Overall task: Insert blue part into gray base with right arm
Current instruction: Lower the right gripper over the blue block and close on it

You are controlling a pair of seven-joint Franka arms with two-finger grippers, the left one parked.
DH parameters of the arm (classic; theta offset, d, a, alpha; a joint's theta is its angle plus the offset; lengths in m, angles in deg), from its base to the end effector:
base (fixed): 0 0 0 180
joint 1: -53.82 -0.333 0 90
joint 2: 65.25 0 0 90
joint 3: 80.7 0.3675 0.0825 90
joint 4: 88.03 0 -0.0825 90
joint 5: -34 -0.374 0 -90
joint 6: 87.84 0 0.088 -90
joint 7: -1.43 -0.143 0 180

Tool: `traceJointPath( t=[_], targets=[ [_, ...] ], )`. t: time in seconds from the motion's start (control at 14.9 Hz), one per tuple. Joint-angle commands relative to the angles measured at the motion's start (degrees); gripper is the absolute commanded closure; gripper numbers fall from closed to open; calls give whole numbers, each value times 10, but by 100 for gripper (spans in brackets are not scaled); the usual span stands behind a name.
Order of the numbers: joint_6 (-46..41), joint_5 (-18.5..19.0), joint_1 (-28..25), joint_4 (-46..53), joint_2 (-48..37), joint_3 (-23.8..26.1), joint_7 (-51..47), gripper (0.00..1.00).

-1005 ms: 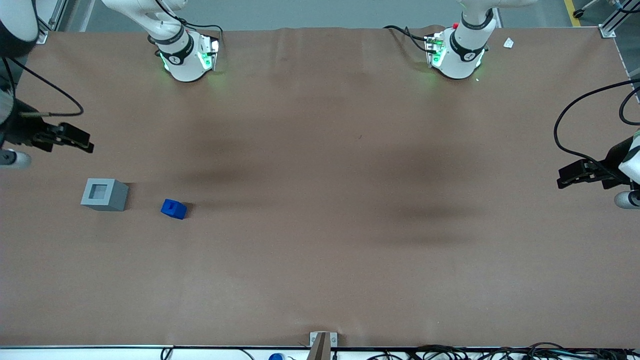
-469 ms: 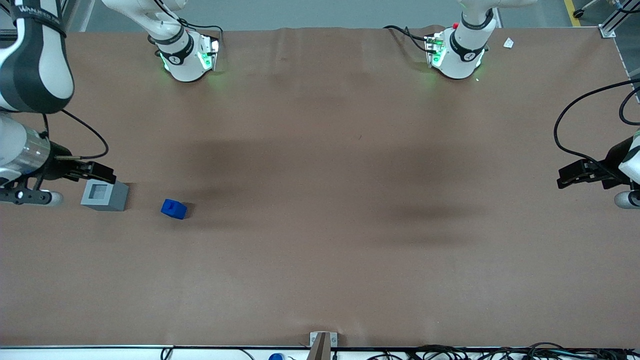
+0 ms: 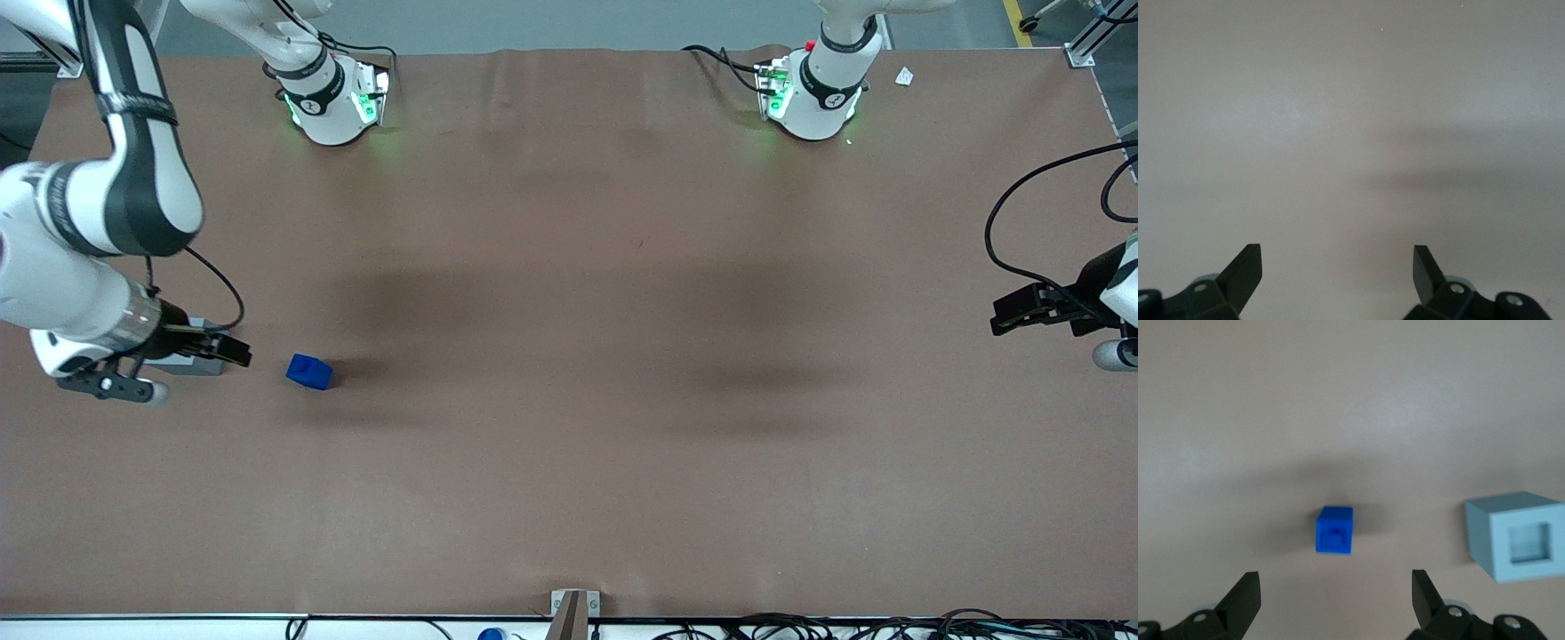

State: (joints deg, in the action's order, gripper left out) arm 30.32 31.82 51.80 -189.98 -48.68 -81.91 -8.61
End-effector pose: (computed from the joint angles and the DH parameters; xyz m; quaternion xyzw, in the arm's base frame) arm 0.6389 0.0133 0.4121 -0.9959 0.0890 0.0044 0.0134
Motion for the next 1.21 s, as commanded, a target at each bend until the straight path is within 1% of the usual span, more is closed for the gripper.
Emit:
traceJointPath(
  t=[0.0,0.2,0.47,0.67,1.01,1.14],
  targets=[
    [55,-5,-9,-27,22,0,-10,0],
    [88,-5,-21,-52,35,0,-10,0],
    [160,-5,-21,-97,53,0,-10,0],
    [198,-5,-20,-110,74,0,-10,0],
    [207,-5,-20,-115,93,0,-12,1],
    [205,-5,-21,-120,93,1,-13,4]
  ],
)
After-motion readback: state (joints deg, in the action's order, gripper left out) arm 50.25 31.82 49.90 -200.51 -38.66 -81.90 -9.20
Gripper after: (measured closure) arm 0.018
